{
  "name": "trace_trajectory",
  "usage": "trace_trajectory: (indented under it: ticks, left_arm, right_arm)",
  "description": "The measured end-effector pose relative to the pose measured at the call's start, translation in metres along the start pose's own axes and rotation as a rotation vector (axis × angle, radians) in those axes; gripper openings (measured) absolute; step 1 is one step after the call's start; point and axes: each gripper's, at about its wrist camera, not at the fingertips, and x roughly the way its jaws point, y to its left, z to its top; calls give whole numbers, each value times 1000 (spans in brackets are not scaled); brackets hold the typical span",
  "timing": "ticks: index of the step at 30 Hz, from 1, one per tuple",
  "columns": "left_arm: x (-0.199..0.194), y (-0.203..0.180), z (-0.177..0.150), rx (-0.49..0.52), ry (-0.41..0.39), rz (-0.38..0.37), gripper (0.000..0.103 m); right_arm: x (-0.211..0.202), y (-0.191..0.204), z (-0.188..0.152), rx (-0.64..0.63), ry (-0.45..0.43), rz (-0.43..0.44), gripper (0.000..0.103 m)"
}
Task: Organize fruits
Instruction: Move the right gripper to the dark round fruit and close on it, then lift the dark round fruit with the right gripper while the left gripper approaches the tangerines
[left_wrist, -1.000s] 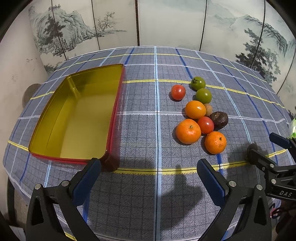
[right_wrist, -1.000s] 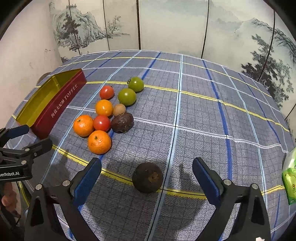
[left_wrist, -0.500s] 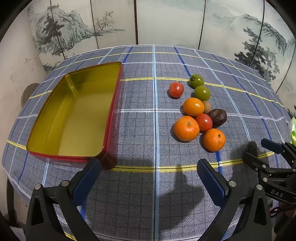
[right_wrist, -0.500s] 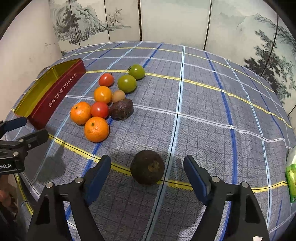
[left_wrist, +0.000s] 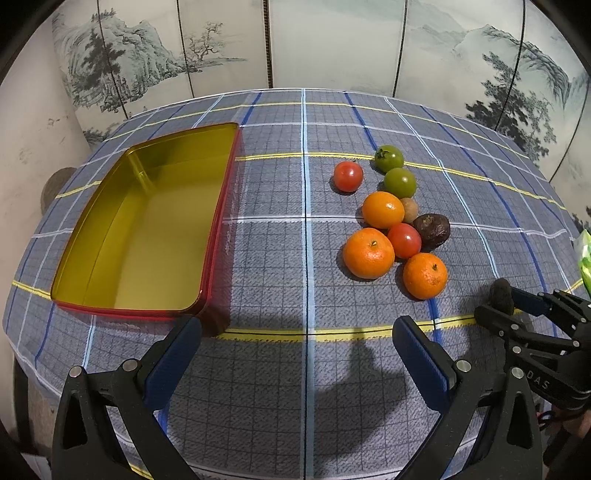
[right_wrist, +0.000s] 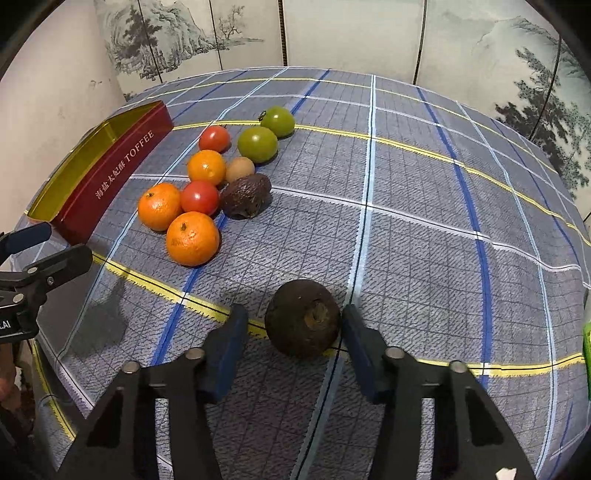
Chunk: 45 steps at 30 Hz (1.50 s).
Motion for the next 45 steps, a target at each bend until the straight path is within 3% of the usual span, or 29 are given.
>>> trace_trajectory:
  ticks: [7, 32, 45]
  left_arm:
    - [2, -2, 0, 5, 4, -2, 102]
    - [5, -6, 2, 11, 14, -19, 98]
    - [11, -5, 7, -2, 23, -48, 97]
  right_arm:
    - [1, -1, 1, -2, 0, -8, 36]
    - [3, -7, 6, 3, -9, -19, 35]
    - [18, -30, 36, -7, -66, -52, 35]
